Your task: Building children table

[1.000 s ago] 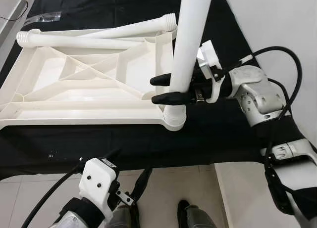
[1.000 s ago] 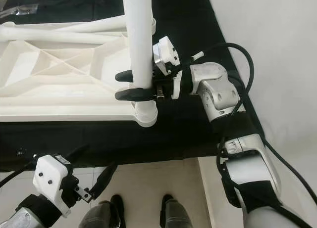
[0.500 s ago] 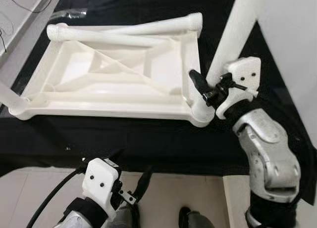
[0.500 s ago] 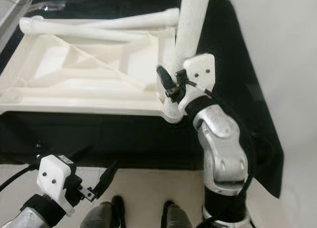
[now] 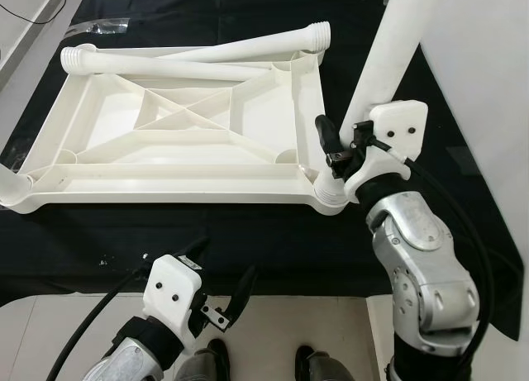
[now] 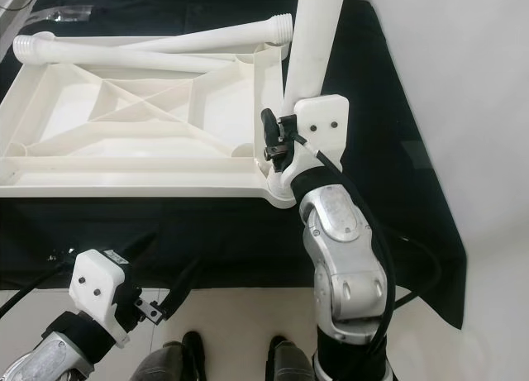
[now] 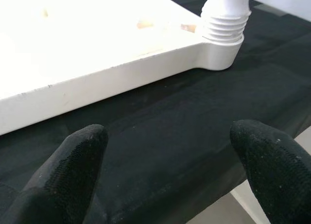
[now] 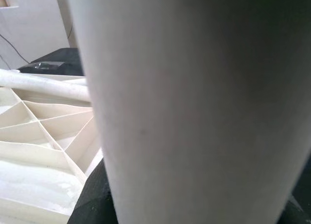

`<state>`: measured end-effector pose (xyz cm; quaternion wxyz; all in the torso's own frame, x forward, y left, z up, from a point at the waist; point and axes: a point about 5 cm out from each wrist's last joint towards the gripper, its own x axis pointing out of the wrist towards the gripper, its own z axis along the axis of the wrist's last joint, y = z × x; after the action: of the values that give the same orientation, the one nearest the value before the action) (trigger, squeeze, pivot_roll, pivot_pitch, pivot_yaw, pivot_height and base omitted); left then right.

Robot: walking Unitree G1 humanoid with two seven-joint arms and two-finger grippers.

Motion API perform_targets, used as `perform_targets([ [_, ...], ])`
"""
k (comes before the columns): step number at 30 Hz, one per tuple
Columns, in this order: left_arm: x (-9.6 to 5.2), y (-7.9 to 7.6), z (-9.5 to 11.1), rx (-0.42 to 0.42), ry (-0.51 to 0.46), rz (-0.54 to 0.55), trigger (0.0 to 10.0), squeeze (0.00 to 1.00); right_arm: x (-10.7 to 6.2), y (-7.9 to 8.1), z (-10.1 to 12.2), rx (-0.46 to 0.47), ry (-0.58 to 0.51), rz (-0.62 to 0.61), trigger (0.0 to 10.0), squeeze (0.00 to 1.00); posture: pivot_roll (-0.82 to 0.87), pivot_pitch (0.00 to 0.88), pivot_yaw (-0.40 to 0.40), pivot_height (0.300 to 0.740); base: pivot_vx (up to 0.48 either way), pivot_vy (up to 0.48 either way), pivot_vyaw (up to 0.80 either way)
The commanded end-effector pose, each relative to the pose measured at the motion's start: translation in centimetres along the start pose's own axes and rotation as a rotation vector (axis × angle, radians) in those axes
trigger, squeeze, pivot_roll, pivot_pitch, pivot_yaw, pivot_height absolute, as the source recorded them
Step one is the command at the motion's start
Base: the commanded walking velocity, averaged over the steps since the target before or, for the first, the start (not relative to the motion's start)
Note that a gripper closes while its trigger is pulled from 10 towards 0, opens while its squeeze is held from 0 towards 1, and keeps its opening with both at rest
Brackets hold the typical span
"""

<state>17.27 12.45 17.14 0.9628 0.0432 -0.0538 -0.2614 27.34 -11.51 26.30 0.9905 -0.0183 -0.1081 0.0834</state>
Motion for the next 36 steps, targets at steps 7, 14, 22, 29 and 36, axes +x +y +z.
perform_targets([
  [7,0.0,0.0,-0.6,0.0,0.009,-0.001,10.0,0.0,-0.4,0.4,-4.1,0.061,0.247,0.026,10.0,0.0,-0.01,0.287,0.003,0.74,0.0,0.0,0.0],
  [14,0.2,0.1,-0.6,0.005,0.003,0.003,10.0,0.0,0.1,1.4,-1.3,0.165,0.09,0.263,10.0,0.27,-0.01,0.289,-0.001,0.74,0.0,0.0,0.0],
  [22,0.3,0.0,-0.6,0.007,-0.007,0.007,10.0,0.0,1.9,-0.6,0.9,0.014,0.009,0.577,10.0,0.0,-0.01,0.288,-0.013,0.74,0.0,0.0,0.0],
  [29,0.3,0.0,-0.6,0.008,-0.012,0.011,10.0,0.0,4.0,-2.5,2.4,-0.037,-0.033,0.795,10.0,0.0,0.0,0.284,-0.026,0.74,0.0,0.0,0.0],
  [36,0.3,-0.1,-0.5,0.008,-0.017,0.016,10.0,0.0,4.7,-3.1,3.1,-0.041,-0.042,1.079,10.0,0.0,0.01,0.288,-0.033,0.74,0.0,0.0,0.0],
])
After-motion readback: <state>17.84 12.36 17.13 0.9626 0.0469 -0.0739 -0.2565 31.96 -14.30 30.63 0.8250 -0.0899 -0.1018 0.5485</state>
